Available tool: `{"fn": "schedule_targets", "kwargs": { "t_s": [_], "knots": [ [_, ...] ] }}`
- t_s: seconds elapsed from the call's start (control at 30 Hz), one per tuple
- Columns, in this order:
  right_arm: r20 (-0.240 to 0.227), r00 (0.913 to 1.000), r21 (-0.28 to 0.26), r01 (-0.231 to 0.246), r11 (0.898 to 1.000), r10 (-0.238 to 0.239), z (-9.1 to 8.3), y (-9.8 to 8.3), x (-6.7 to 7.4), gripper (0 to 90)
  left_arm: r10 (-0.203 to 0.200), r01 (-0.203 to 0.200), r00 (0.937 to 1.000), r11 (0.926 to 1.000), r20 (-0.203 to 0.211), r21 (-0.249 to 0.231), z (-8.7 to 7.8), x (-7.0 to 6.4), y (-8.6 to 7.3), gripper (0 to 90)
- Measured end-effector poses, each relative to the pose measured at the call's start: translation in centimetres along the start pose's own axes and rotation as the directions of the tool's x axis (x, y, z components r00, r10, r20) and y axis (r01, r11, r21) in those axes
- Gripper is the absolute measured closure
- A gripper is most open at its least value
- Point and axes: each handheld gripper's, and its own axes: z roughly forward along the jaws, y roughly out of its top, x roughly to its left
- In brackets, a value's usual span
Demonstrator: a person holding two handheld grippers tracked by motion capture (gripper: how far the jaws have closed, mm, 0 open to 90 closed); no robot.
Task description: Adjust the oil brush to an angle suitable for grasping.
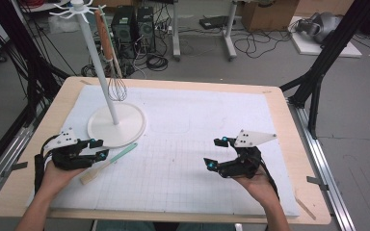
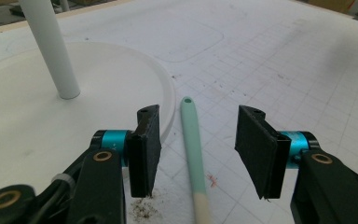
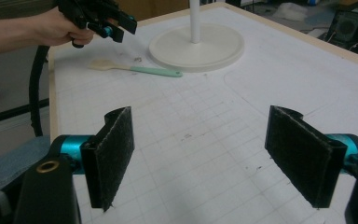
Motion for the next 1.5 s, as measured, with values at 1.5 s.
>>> {"fn": "schedule_targets", "kwargs": {
  "t_s": [1.5],
  "knots": [
    [0.002,0.9999,-0.012,0.012,1.000,-0.012,-0.3,0.2,0.1,23.4,0.003,-0.008,0.9997,0.9801,0.023,0.198,2.1,-0.3,-2.3,63.8]
  ]
}}
